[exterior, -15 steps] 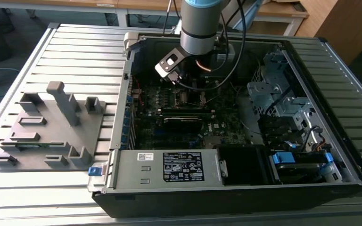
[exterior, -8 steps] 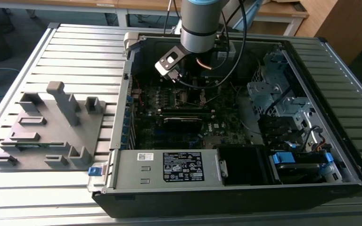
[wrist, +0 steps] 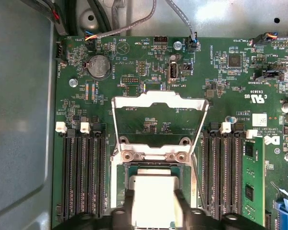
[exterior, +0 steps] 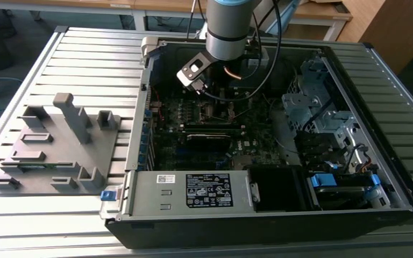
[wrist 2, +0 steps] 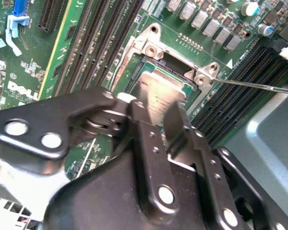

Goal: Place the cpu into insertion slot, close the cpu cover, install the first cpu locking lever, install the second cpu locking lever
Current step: 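Place the cpu into insertion slot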

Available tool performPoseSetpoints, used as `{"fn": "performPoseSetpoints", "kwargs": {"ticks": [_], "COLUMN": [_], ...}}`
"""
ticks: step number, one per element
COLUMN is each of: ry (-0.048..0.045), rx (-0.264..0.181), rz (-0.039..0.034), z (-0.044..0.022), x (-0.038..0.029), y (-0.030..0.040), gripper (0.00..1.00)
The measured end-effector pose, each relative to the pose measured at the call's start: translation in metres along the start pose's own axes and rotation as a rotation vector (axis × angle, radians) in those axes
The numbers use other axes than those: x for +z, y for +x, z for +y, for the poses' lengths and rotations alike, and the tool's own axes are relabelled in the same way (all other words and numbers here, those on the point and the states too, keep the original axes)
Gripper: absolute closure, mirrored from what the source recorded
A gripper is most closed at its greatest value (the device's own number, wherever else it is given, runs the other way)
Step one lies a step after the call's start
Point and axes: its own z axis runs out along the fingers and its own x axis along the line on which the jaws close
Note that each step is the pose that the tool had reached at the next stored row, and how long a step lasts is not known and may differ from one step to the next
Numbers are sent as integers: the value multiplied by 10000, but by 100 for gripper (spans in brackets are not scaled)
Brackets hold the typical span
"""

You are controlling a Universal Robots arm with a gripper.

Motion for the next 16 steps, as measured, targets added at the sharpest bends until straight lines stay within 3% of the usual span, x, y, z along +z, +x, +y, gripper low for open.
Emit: {"fn": "performPoseSetpoints", "kwargs": {"ticks": [1,3,4,6,9,16], "ry": [0,0,0,0,0,0], "rx": [0,0,0,0,0,1], "rz": [2,5,7,10,14,25], "z": [0,0,0,0,0,0], "x": [0,0,0,0,0,0], "y": [0,0,0,0,0,0], "gripper": [59,71,71,82,90,90]}}
